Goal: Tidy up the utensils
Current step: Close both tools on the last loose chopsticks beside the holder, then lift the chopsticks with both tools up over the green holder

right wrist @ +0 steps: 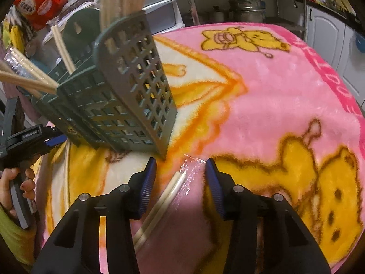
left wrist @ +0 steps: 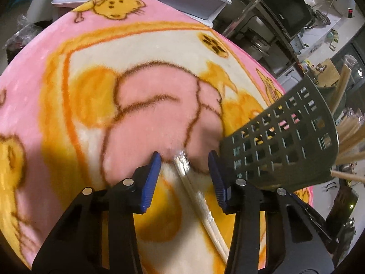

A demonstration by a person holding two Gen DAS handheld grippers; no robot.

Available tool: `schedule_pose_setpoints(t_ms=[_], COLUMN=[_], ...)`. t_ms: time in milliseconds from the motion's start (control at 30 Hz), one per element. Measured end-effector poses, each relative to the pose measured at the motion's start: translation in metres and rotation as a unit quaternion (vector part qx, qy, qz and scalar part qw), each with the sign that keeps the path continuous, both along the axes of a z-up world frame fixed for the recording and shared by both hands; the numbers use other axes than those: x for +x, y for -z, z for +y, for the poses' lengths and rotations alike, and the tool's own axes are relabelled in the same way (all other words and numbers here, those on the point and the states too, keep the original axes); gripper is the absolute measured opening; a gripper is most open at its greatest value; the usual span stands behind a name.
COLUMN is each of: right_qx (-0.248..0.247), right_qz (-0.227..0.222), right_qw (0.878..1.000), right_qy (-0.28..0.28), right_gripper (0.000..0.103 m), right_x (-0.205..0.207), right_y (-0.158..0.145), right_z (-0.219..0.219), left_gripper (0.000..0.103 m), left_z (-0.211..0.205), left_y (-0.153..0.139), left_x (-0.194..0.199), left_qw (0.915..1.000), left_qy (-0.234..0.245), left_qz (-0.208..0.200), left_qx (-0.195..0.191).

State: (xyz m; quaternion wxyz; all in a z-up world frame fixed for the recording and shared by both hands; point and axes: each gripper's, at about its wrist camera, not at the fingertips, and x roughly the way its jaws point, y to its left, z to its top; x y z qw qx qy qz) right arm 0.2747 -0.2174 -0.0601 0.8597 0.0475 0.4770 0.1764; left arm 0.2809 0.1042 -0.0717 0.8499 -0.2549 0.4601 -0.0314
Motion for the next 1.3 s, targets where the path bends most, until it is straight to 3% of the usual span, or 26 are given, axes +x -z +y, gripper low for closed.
schedule_pose_setpoints(t_ms=[133, 300, 367, 700, 1033, 1300], right_qx=[-0.007, -0.017, -0.015, 0.01, 0.035, 0.054], right_qz=[0.003, 0.001, -0.002, -0.026, -0.085, -0.143], right_qw=[1.0, 1.0, 1.0, 1.0, 0.995, 0.987], right_qy=[0.001, 0.007, 0.008, -0.002, -0.027, -0.053], right_gripper=[0.037, 0.02, 0.012, 0.007, 0.006, 0.006], right_x=[0.003, 0.005, 0.005, -0.015, -0.041, -0.063], right_y=[0.002, 0.003, 0.002, -0.017, -0.067, -0.113], right_z=[0.001, -0.003, -0.006, -0.008, 0.0, 0.013], left_gripper=[0.023, 0.009, 0.008, 0.005, 0.005, 0.004], left_z=[0.002, 0.009, 0.011, 0.017, 0.005, -0.025], left_y=[0.002, 0.007, 0.007, -0.002, -0.061, -0.119], left_x=[0.007, 0.011, 0.011, -0.003, -0.047, -0.08], left_qw=[0.9999, 0.9998, 0.9998, 0.9996, 0.9941, 0.9823], left_qy=[-0.01, -0.018, -0.019, -0.019, 0.007, 0.054], left_qz=[0.002, 0.005, 0.005, -0.016, -0.104, -0.177], left_qx=[0.01, 0.01, 0.005, -0.015, -0.031, -0.029])
